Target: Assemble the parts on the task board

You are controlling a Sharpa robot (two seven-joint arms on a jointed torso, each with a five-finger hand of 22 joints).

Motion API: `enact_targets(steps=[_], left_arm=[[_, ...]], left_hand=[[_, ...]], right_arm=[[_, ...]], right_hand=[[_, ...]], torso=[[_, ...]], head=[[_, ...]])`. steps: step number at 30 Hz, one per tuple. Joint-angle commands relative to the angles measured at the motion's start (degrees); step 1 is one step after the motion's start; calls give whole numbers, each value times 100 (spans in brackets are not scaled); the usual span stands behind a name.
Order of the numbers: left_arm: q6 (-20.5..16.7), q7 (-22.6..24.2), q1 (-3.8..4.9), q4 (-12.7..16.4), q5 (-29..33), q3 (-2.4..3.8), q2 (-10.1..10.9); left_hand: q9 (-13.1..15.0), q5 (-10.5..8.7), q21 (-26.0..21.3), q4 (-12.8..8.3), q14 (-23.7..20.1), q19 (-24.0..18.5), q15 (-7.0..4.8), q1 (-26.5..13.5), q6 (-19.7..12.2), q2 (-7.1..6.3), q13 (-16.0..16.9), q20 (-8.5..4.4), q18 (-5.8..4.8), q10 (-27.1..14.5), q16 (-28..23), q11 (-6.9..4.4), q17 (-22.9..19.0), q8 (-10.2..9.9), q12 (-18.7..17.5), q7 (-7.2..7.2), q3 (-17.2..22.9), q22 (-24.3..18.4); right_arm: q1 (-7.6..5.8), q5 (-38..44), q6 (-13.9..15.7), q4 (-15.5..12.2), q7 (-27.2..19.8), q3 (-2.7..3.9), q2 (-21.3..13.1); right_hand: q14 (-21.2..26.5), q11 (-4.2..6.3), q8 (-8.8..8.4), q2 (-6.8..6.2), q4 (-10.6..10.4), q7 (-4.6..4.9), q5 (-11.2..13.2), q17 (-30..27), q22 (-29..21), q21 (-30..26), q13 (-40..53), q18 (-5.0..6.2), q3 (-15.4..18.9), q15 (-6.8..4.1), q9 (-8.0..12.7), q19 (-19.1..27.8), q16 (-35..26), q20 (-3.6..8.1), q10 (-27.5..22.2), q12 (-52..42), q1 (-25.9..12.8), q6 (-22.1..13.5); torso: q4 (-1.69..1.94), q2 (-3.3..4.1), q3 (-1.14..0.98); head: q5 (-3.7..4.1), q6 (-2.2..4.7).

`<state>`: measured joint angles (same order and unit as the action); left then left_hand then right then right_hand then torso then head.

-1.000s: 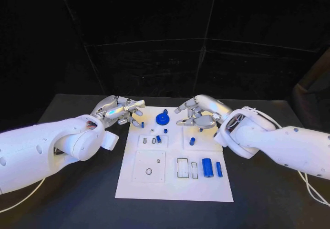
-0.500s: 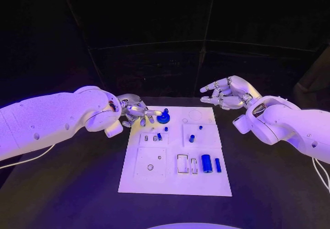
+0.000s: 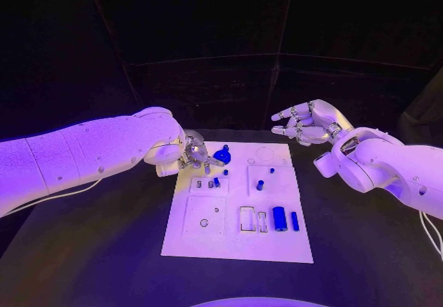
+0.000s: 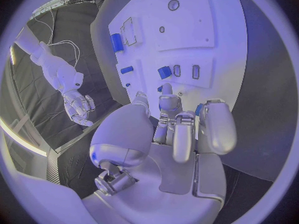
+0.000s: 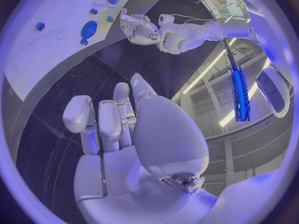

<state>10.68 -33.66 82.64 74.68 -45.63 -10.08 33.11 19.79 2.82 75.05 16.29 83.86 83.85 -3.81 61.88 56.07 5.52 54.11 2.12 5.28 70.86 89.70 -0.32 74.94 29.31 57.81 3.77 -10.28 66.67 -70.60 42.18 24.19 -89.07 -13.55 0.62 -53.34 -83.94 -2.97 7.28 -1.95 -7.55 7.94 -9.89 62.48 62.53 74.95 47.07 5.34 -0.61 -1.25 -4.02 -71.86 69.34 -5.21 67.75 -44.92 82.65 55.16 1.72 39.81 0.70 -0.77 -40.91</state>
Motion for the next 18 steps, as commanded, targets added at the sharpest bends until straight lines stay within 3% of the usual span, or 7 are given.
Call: enact_targets(steps=[1,5,8,18], left_arm=[[387,-222,15,-129,-219,-12,-131],[406,-231,13,-254,-233,-34,-272],[459,-238,11,-329,-237,-46,-356],[686,-258,2,-480,-248,-93,-490]], left_hand=[[68,-1,51,-2,614,41,-45,-36,-76,33,32,-34,-112,22,30,-11,1506,78,56,0,-81,38],[136,-1,63,-1,614,37,-46,-64,-129,33,53,-35,-113,8,30,-12,1506,156,82,-3,-140,56],[165,-1,80,-5,614,41,-47,-66,-147,39,66,-36,-117,6,30,-14,1506,191,97,-5,-159,83],[242,0,114,-29,614,46,-51,-33,-187,74,108,-38,-124,11,30,-20,1506,284,143,-13,-181,135]], right_arm=[[-13,-66,0,8,-2,4,21],[-13,-62,-10,19,19,4,35],[-13,-60,-23,36,34,4,50],[-13,-31,-57,56,79,4,69]], right_hand=[[-9,12,6,22,27,8,-28,-10,-12,-30,-18,62,0,-13,9,12,-44,16,-48,44,11,17],[-8,11,2,19,27,9,-45,-25,-35,-46,-45,66,9,-12,10,22,-61,16,-58,70,4,14],[-8,10,0,18,27,10,-61,-33,-46,-56,-59,68,15,-11,11,26,-72,16,-62,83,-1,11],[-8,9,-7,12,28,11,-99,-51,-88,-87,-96,75,32,-11,13,45,-97,16,-73,117,-12,4]], torso=[[-13,10,4],[0,14,11],[-7,17,5],[-3,24,10]], head=[[-4,-18],[18,-31],[12,-42],[8,-79]])
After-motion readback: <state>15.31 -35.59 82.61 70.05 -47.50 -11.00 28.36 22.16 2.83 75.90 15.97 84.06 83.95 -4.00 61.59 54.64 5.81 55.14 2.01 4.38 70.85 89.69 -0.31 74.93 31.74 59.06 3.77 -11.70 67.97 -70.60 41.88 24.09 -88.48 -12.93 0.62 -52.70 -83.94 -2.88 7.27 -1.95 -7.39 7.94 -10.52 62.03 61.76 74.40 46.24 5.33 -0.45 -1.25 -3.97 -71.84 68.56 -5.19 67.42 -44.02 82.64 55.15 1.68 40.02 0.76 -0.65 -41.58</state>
